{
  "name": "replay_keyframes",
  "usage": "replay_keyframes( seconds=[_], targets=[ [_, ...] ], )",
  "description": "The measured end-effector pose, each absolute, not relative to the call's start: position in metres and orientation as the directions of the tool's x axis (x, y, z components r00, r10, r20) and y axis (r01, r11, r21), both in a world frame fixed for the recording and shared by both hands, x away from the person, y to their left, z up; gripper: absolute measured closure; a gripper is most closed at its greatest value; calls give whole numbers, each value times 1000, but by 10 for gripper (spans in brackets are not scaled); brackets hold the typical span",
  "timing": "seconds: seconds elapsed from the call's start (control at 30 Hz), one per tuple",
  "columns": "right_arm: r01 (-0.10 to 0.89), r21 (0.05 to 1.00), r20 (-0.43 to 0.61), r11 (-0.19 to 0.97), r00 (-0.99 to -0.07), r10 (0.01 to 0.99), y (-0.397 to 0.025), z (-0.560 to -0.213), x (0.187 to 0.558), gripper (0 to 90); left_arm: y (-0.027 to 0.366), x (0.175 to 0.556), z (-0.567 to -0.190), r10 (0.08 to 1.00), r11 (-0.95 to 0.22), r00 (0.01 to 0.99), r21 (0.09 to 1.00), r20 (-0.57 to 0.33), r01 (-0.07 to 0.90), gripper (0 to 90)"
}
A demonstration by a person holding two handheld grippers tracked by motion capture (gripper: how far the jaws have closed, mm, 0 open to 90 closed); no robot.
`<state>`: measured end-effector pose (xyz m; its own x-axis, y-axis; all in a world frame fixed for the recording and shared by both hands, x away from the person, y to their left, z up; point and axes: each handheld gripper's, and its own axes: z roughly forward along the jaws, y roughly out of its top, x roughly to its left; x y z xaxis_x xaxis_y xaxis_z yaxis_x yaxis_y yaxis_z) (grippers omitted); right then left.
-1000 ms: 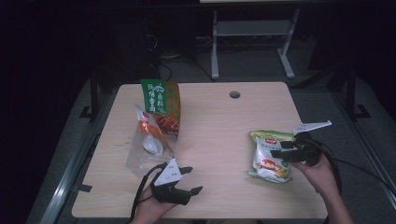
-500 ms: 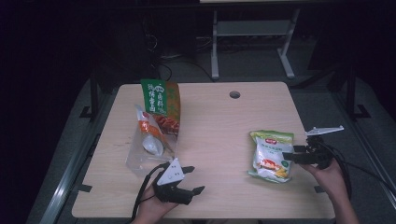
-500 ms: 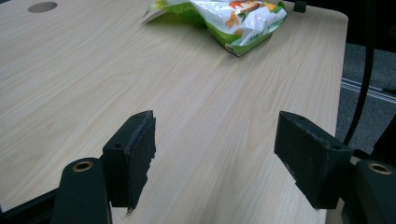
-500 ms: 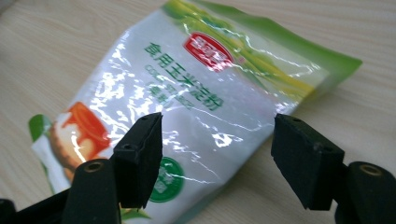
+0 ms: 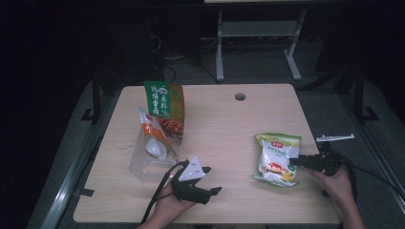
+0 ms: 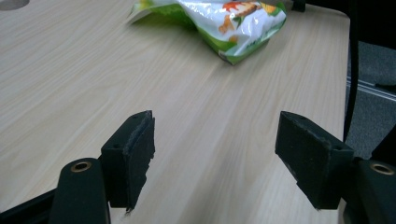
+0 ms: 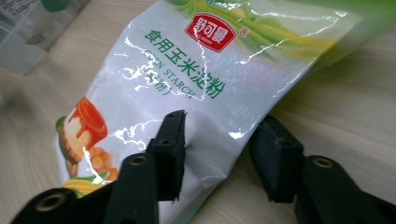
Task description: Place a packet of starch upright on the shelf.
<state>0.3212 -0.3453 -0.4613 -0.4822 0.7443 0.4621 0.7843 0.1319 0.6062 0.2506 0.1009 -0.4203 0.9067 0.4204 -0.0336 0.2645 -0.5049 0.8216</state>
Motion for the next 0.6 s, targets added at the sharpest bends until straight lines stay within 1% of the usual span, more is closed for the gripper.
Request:
replay_keyframes(
  seconds=[0.1, 0.2, 0.33, 0.6],
  targets=[
    [775, 612, 435, 158, -497, 751, -341, -459, 318, 770, 91, 258, -418, 419, -494, 907, 826, -47, 271, 281],
    [762, 619, 409, 191, -520, 750, -338, -458, 317, 829, 80, 265, -415, 416, -492, 908, 826, -53, 274, 281],
    [760, 621, 411, 191, -523, 746, -337, -457, 312, 864, 64, 274, -413, 405, -493, 912, 825, -64, 276, 281],
    [735, 638, 348, 231, -543, 764, -332, -451, 304, 875, 33, 287, -412, 382, -503, 922, 821, -70, 270, 281]
  ],
)
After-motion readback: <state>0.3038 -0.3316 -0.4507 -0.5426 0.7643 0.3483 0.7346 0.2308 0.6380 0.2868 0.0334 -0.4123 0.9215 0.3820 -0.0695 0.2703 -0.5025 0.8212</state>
